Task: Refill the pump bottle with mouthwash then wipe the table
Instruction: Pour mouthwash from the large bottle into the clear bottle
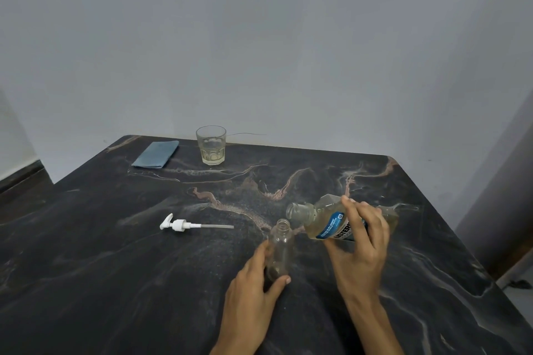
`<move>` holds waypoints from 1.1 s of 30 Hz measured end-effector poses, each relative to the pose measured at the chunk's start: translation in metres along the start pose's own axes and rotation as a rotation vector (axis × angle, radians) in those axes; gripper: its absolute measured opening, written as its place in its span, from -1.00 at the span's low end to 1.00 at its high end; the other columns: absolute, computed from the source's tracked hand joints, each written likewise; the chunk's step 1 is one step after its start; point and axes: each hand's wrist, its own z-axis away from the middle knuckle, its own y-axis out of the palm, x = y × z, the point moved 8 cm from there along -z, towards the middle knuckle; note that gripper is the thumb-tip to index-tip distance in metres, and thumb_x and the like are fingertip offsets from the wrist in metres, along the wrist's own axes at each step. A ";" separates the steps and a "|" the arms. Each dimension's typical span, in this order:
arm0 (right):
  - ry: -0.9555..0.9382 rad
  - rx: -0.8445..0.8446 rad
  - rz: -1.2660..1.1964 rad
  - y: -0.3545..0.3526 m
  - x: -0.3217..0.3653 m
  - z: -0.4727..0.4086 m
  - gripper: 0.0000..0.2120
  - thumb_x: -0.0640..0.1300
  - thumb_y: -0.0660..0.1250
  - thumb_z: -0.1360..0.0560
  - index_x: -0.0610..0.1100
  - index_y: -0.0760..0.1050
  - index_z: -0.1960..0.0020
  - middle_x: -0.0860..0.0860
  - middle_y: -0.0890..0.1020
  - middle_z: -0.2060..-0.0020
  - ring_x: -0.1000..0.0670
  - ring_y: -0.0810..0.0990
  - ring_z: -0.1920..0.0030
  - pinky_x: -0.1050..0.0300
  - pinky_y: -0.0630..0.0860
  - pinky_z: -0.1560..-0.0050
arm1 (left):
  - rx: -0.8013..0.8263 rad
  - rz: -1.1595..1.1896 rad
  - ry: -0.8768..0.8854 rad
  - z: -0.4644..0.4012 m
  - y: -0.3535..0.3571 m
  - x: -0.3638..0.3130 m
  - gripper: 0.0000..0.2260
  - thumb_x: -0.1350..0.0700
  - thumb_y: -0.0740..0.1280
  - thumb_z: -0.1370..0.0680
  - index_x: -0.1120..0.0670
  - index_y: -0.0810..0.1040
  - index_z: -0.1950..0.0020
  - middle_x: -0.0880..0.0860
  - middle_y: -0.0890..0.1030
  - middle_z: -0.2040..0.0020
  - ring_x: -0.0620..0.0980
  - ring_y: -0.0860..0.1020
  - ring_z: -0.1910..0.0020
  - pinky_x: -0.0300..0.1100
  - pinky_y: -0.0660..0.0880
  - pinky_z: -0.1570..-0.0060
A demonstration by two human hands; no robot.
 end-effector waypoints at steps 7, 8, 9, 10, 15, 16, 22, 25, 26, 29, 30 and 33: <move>-0.006 0.010 0.010 0.001 0.003 0.000 -0.15 -0.40 0.63 -0.07 -0.11 0.38 -0.28 0.01 0.44 -0.14 -0.09 0.40 -0.21 0.28 0.17 -0.42 | 0.013 0.006 -0.006 0.000 0.001 0.001 -0.39 -0.07 0.41 -0.46 -0.16 0.22 -0.44 -0.18 0.46 -0.33 -0.22 0.44 -0.29 -0.21 0.41 -0.28; -0.007 0.011 0.012 0.001 0.003 0.000 -0.15 -0.40 0.63 -0.07 -0.11 0.38 -0.28 0.01 0.44 -0.14 -0.09 0.40 -0.21 0.29 0.18 -0.42 | 0.014 0.007 -0.007 -0.001 0.001 0.001 -0.39 -0.07 0.41 -0.46 -0.16 0.22 -0.45 -0.18 0.46 -0.34 -0.22 0.44 -0.29 -0.21 0.41 -0.28; -0.010 0.012 0.015 0.001 0.003 0.000 -0.15 -0.41 0.63 -0.07 -0.11 0.38 -0.28 0.01 0.44 -0.14 -0.09 0.39 -0.21 0.28 0.19 -0.41 | 0.016 0.010 -0.009 -0.001 0.001 0.002 -0.39 -0.07 0.41 -0.46 -0.16 0.22 -0.45 -0.18 0.46 -0.34 -0.22 0.44 -0.29 -0.21 0.41 -0.28; -0.013 0.013 0.018 0.001 0.003 0.000 -0.15 -0.41 0.63 -0.07 -0.11 0.38 -0.27 0.01 0.44 -0.14 -0.09 0.39 -0.21 0.27 0.20 -0.40 | 0.017 0.012 -0.012 -0.001 0.002 0.002 -0.38 -0.07 0.41 -0.46 -0.15 0.22 -0.45 -0.18 0.46 -0.34 -0.22 0.44 -0.30 -0.20 0.41 -0.28; -0.028 0.008 0.031 0.001 0.005 0.000 -0.15 -0.41 0.63 -0.06 -0.11 0.37 -0.27 0.01 0.44 -0.15 -0.09 0.39 -0.21 0.07 0.31 -0.32 | 0.017 0.016 -0.012 -0.001 0.002 0.003 -0.39 -0.07 0.41 -0.46 -0.16 0.22 -0.45 -0.17 0.46 -0.33 -0.21 0.45 -0.29 -0.21 0.41 -0.28; -0.028 0.007 0.036 0.000 0.005 0.000 -0.14 -0.41 0.63 -0.06 -0.10 0.37 -0.27 0.02 0.43 -0.15 -0.08 0.39 -0.21 0.02 0.34 -0.31 | 0.018 0.016 -0.011 -0.001 0.003 0.003 -0.39 -0.07 0.41 -0.46 -0.17 0.22 -0.44 -0.17 0.46 -0.33 -0.21 0.45 -0.29 -0.21 0.41 -0.28; -0.045 -0.010 0.047 -0.002 0.005 0.000 -0.15 -0.41 0.63 -0.07 -0.11 0.37 -0.27 0.01 0.43 -0.15 -0.10 0.38 -0.21 -0.02 0.33 -0.30 | 0.011 0.028 -0.006 -0.001 0.002 0.003 -0.42 -0.06 0.42 -0.45 -0.22 0.24 -0.40 -0.19 0.49 -0.29 -0.22 0.47 -0.26 -0.22 0.42 -0.25; -0.049 -0.012 0.042 -0.001 0.005 0.000 -0.15 -0.41 0.63 -0.08 -0.11 0.38 -0.27 0.01 0.44 -0.14 -0.10 0.39 -0.21 -0.03 0.34 -0.29 | 0.013 0.035 -0.006 -0.001 0.002 0.003 -0.42 -0.06 0.42 -0.45 -0.21 0.24 -0.40 -0.20 0.49 -0.29 -0.23 0.46 -0.26 -0.21 0.42 -0.27; -0.049 -0.012 0.040 -0.001 0.006 0.000 -0.16 -0.41 0.63 -0.08 -0.11 0.38 -0.27 0.01 0.44 -0.14 -0.10 0.39 -0.21 0.00 0.33 -0.31 | 0.012 0.037 -0.006 -0.001 0.002 0.003 -0.42 -0.06 0.42 -0.45 -0.21 0.25 -0.40 -0.19 0.49 -0.29 -0.23 0.46 -0.26 -0.20 0.42 -0.27; -0.040 -0.014 0.042 -0.001 0.005 0.000 -0.17 -0.40 0.63 -0.09 -0.10 0.38 -0.27 0.02 0.44 -0.14 -0.10 0.39 -0.20 -0.01 0.34 -0.31 | 0.007 0.041 -0.008 -0.001 0.002 0.004 -0.42 -0.06 0.42 -0.45 -0.21 0.25 -0.40 -0.20 0.49 -0.28 -0.23 0.47 -0.25 -0.21 0.42 -0.26; -0.036 -0.014 0.044 -0.001 0.005 -0.001 -0.16 -0.40 0.63 -0.09 -0.10 0.38 -0.27 0.02 0.44 -0.14 -0.10 0.39 -0.20 -0.05 0.36 -0.29 | 0.006 0.041 -0.008 -0.001 0.002 0.004 -0.42 -0.06 0.42 -0.45 -0.21 0.25 -0.40 -0.20 0.49 -0.28 -0.24 0.47 -0.25 -0.22 0.42 -0.26; -0.038 -0.013 0.045 -0.002 0.006 -0.001 -0.16 -0.40 0.63 -0.08 -0.10 0.38 -0.27 0.02 0.44 -0.15 -0.10 0.39 -0.20 -0.02 0.35 -0.31 | 0.006 0.043 -0.006 0.000 0.002 0.004 -0.42 -0.06 0.42 -0.45 -0.21 0.25 -0.40 -0.20 0.49 -0.29 -0.24 0.46 -0.26 -0.21 0.42 -0.27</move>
